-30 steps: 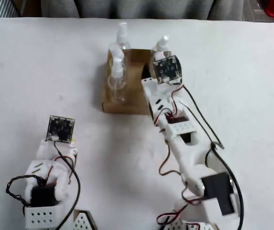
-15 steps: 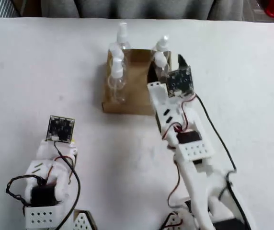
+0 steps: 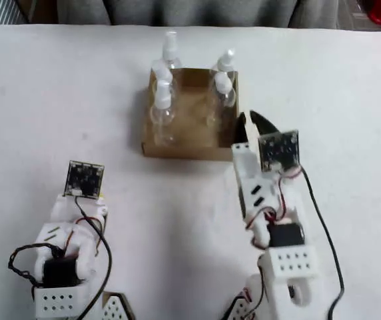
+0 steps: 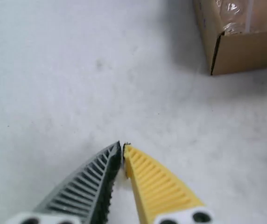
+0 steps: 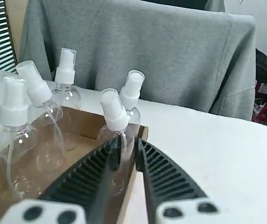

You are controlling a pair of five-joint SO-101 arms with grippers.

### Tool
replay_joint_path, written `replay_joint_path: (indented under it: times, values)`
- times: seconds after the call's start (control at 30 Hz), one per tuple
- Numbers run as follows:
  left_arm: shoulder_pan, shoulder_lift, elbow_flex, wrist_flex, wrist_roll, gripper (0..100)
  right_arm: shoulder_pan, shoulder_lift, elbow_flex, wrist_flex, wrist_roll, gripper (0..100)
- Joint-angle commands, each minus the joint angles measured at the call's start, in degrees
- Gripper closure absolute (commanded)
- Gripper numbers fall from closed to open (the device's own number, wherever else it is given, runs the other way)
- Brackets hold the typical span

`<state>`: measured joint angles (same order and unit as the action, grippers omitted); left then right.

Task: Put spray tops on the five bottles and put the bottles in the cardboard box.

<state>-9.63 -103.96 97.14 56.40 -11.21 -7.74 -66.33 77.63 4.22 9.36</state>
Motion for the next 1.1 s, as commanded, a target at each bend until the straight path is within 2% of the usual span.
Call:
replay_joint_path:
  times: [0.0, 0.23, 0.37, 0.57, 0.77, 0.9, 1.07]
  values:
    - [0.7, -0.6, -0.1, -0.8, -0.4, 98, 1.1, -9.2, 1.8, 5.8, 0.7, 98.4]
    - [0.7, -0.6, -0.1, -0.8, -0.4, 98, 1.3, -26.2, 7.0, 19.8, 0.8, 98.4]
    - [0.5, -0.6, -0.1, -0.7, -0.4, 98, 1.3, -37.4, 10.5, 31.4, 0.8, 98.4]
    - [0.6, -0.6, -0.1, 0.2, -0.4, 98, 5.3, -35.9, 11.2, 39.8, 0.2, 98.4]
    - [2.2, -0.6, -0.1, 0.4, -0.4, 98, 6.4, -37.0, 13.5, 53.2, 0.2, 98.4]
    - [3.5, -0.6, -0.1, 9.2, -0.4, 98, 6.4, -37.0, 13.5, 59.0, 0.2, 98.4]
    - [3.4, -0.6, -0.1, 14.2, -0.4, 98, 6.3, -37.0, 13.6, 66.6, 0.6, 98.4]
